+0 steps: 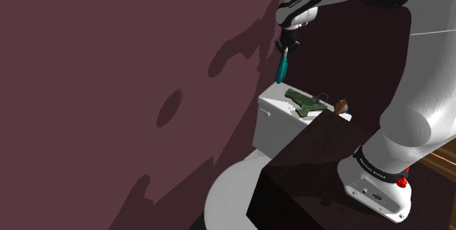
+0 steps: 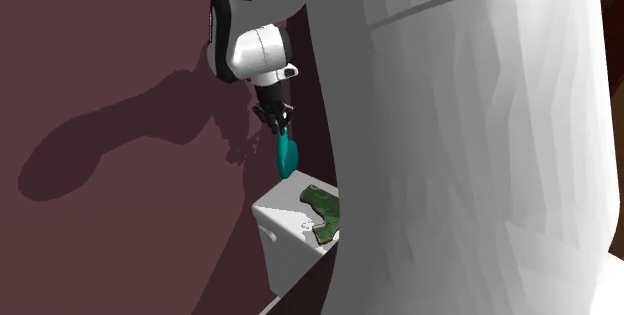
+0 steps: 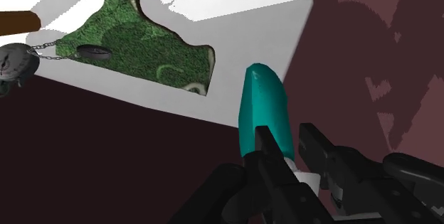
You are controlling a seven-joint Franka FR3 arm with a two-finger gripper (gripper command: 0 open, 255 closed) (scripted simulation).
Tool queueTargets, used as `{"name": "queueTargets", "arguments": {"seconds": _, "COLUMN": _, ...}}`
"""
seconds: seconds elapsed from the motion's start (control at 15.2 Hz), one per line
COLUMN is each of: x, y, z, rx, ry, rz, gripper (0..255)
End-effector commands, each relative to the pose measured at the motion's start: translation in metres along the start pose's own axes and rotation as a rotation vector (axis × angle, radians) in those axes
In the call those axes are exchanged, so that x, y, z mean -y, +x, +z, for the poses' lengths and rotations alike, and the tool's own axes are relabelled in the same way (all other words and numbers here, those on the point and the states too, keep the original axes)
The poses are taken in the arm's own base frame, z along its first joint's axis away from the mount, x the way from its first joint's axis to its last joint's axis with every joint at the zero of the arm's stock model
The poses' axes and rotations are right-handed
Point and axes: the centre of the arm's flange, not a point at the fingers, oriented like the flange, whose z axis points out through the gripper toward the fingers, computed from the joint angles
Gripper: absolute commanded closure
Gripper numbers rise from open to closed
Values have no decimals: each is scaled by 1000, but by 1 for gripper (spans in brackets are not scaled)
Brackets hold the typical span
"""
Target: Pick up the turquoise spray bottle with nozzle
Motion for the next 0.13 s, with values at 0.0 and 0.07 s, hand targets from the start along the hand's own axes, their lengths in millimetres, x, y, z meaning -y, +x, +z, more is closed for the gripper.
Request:
{"name": "queueTargets", "arguments": {"seconds": 0.0, "x": -1, "y": 1, "z": -7, "rx": 0, "ry": 0, "rz": 0, "gripper": 255}}
{"name": "queueTargets", "arguments": {"seconds": 0.07, "x": -1, "y": 1, "z": -7, "rx": 0, "ry": 0, "rz": 0, "gripper": 255}}
